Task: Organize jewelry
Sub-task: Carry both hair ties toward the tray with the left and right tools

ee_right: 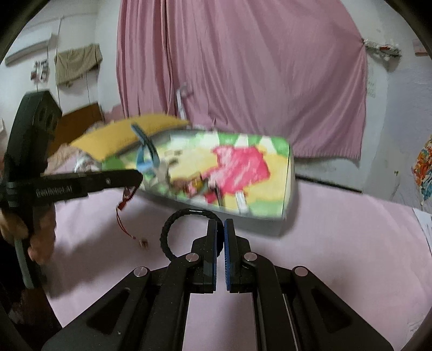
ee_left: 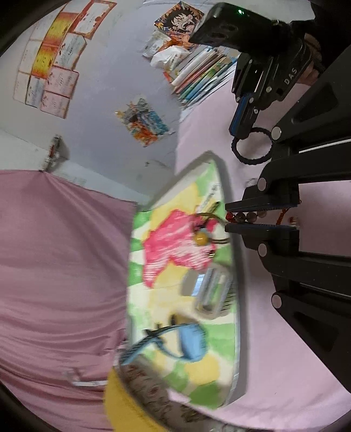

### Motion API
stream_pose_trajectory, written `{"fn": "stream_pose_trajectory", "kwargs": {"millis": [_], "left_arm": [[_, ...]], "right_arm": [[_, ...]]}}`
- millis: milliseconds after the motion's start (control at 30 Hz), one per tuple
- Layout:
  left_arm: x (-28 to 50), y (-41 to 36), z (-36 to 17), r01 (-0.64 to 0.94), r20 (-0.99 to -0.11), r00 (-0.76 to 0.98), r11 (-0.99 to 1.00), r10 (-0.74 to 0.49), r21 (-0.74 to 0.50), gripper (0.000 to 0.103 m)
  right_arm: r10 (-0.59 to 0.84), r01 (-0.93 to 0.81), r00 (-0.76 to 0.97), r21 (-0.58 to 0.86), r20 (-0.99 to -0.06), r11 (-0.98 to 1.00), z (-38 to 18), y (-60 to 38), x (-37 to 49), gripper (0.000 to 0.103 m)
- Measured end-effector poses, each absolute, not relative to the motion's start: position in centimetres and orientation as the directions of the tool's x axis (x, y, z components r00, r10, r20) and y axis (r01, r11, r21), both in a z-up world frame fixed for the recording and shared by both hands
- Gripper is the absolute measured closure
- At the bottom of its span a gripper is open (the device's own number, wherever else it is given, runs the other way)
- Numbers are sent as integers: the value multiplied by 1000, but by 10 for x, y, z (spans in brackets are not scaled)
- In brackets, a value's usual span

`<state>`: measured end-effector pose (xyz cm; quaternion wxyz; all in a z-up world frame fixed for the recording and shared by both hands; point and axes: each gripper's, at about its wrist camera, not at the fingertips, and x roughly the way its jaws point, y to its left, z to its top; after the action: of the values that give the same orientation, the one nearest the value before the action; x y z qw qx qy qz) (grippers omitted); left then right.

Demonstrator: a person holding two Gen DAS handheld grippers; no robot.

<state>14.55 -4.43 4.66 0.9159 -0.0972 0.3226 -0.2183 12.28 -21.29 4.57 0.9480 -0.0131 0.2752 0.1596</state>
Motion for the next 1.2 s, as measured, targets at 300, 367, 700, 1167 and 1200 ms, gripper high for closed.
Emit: {"fn": "stream_pose_trajectory", "kwargs": {"millis": [300, 367, 700, 1167, 1200], "left_arm": [[143, -48, 72, 281, -410, 844, 937, -345, -209, 95], [143, -47, 77, 266, -370, 871, 943, -324, -200, 95], [165, -54, 83, 211, -239, 940, 966, -242, -147, 95], [221, -63, 44, 183, -534, 817, 976, -220, -121, 95], [221, -64, 42, 186, -545, 809, 976, -219, -116, 95]], "right_arm": [[248, -224, 913, 111, -325, 968, 75, -209, 133, 99], [223, -199, 934, 110, -281, 974, 78, -207, 136, 99], [165, -148, 958, 86, -235, 985, 68, -193, 169, 99], [185, -127, 813, 140, -552, 982, 21, -200, 235, 98], [179, -124, 804, 135, -567, 983, 19, -200, 237, 98]]}}
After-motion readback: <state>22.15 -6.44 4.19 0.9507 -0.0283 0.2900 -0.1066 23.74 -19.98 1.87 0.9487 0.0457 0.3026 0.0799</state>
